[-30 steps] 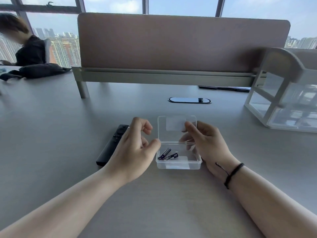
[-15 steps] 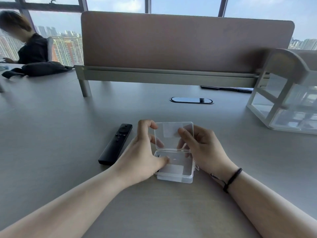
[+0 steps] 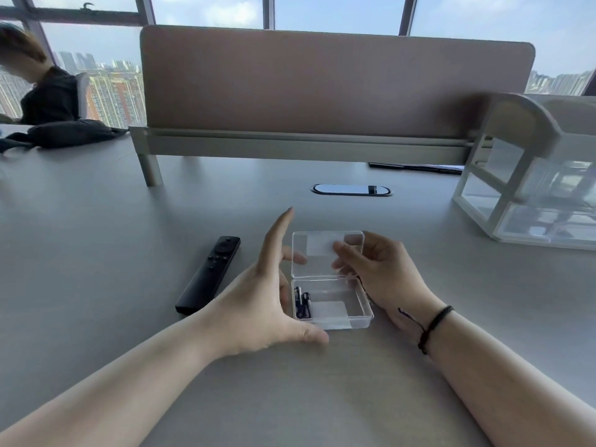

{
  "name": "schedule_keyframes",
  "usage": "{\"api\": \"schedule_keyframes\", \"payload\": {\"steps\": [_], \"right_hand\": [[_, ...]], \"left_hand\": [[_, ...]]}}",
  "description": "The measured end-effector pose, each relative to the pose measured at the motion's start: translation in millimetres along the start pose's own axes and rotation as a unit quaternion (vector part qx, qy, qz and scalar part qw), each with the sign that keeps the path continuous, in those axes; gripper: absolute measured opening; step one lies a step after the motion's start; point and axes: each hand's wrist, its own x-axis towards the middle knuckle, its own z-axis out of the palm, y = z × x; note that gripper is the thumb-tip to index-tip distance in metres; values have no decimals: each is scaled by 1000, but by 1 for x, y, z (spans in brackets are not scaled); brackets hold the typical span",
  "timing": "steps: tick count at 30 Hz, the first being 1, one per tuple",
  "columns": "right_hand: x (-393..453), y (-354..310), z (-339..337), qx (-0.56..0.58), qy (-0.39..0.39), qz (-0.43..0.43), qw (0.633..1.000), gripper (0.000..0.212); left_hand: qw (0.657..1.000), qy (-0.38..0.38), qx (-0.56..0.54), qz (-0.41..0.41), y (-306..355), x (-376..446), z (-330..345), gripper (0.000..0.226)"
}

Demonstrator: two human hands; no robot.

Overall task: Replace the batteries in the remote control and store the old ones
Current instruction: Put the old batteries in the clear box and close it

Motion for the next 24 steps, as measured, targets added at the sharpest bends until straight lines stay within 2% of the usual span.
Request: {"api": "schedule_keyframes", "payload": {"steps": [3, 8, 10, 15, 18, 24], "right_hand": [[-2, -1, -2, -3, -50, -18, 999, 6], [-2, 1, -7, -29, -119, -14, 992, 40], [-2, 0, -6, -43, -116, -19, 992, 33], [-1, 0, -5, -107, -121, -48, 986, 9], [-2, 2, -4, -159, -145, -55, 975, 13], [-2, 0, -5, -167, -160, -49, 972, 17]], "left_hand": [[998, 47, 37, 22, -4, 2, 0, 132], [988, 81, 122, 57, -15, 8, -6, 64], [987, 83, 126, 62, -18, 9, -7, 50], [984, 98, 127, 75, -21, 10, -6, 39], [983, 104, 133, 73, -23, 10, -5, 40], [979, 105, 161, 69, -21, 9, -3, 38]]}}
